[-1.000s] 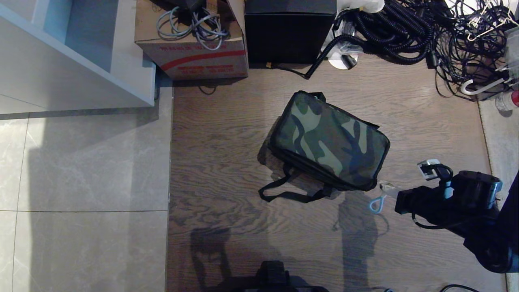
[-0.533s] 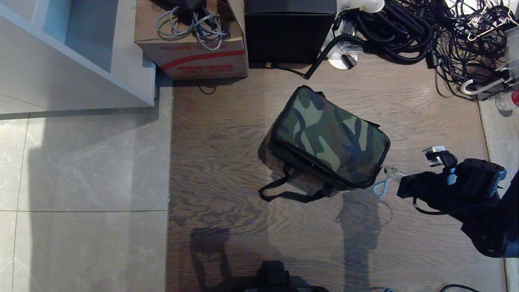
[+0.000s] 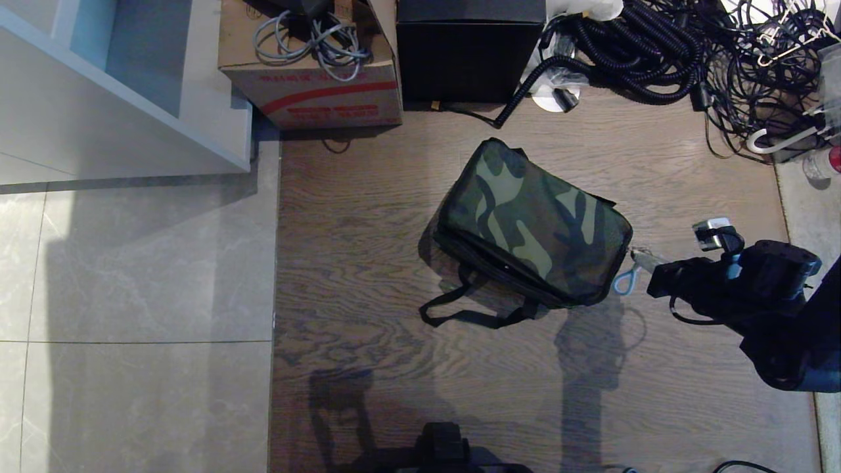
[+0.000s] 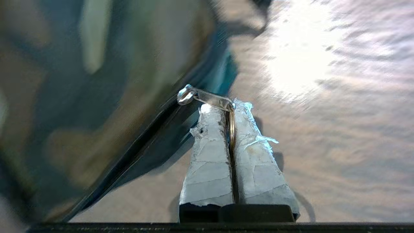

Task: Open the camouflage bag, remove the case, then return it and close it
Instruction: Open the top of the storage box

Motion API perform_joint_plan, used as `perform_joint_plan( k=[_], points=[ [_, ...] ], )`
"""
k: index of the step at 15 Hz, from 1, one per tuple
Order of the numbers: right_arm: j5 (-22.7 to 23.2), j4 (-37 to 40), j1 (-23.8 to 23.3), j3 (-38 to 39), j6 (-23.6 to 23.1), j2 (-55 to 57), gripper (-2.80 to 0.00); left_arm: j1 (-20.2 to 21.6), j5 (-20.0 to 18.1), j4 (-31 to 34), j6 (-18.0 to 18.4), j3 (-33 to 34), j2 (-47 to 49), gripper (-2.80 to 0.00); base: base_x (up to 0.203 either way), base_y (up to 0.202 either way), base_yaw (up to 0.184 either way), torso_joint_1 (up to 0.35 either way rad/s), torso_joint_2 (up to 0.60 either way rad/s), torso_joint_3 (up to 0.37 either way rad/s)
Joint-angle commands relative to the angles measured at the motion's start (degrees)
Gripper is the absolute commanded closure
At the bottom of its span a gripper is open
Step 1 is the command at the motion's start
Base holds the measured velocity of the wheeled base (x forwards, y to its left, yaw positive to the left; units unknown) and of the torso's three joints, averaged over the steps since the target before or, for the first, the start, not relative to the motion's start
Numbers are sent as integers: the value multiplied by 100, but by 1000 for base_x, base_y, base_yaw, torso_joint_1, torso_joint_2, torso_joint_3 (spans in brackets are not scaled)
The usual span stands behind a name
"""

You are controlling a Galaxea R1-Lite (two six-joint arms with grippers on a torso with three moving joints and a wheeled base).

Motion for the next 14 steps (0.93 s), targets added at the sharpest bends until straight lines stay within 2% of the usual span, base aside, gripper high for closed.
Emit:
perform_joint_plan(
  k=[1, 14],
  points=[
    [15, -21, -77, -241, 8, 102, 0, 0, 2, 2, 1, 0, 0, 0, 0, 0, 0, 0, 0, 0],
    [-5, 32, -160, -876, 132, 190, 0, 0, 2, 2, 1, 0, 0, 0, 0, 0, 0, 0, 0, 0]
  ],
)
